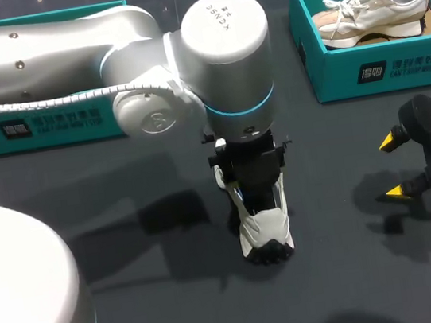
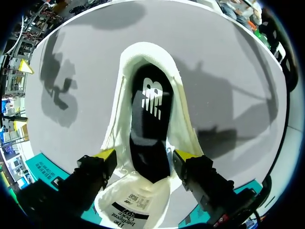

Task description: Take the shoe out of the shoebox, open the shoe tongue, remove and reinsert the insole, then place the shoe into the shoebox

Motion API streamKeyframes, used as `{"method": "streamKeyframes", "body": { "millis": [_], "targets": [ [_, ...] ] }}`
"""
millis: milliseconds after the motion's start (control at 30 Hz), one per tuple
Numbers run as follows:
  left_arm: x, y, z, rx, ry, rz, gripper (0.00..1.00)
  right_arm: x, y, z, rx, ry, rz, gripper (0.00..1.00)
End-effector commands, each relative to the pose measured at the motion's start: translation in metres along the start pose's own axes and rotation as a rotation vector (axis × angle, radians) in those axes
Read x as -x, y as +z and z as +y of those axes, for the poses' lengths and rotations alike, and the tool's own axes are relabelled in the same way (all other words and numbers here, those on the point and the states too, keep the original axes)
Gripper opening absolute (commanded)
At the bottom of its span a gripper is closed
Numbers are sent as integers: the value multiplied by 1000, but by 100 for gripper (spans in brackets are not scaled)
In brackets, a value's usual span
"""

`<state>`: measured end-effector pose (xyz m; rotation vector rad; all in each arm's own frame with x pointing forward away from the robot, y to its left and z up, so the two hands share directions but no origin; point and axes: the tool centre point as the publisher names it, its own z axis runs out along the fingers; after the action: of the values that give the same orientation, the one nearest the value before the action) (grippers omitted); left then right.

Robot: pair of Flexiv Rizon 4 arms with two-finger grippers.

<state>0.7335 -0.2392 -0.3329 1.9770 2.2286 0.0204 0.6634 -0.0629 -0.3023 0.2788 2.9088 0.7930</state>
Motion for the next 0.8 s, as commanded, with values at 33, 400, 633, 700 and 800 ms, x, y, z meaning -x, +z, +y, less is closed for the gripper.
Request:
{"method": "streamKeyframes", "body": {
  "millis": [33, 400, 633, 700, 800],
  "targets": [
    [-4, -3, 4, -4, -1, -6, 81, -2, -1, 0, -2, 0, -3, 100],
    [2, -6, 10, -42, 24, -24, 81, -2, -1, 0, -2, 0, -3, 100],
    [4, -6, 13, -66, 43, -21, 82, -2, -1, 0, -2, 0, -3, 100],
    [4, -6, 11, -68, 55, -20, 82, -2, -1, 0, -2, 0, -3, 100],
    [4, -7, 8, -61, 67, -25, 82, -2, -1, 0, -2, 0, -3, 100]
  ]
}}
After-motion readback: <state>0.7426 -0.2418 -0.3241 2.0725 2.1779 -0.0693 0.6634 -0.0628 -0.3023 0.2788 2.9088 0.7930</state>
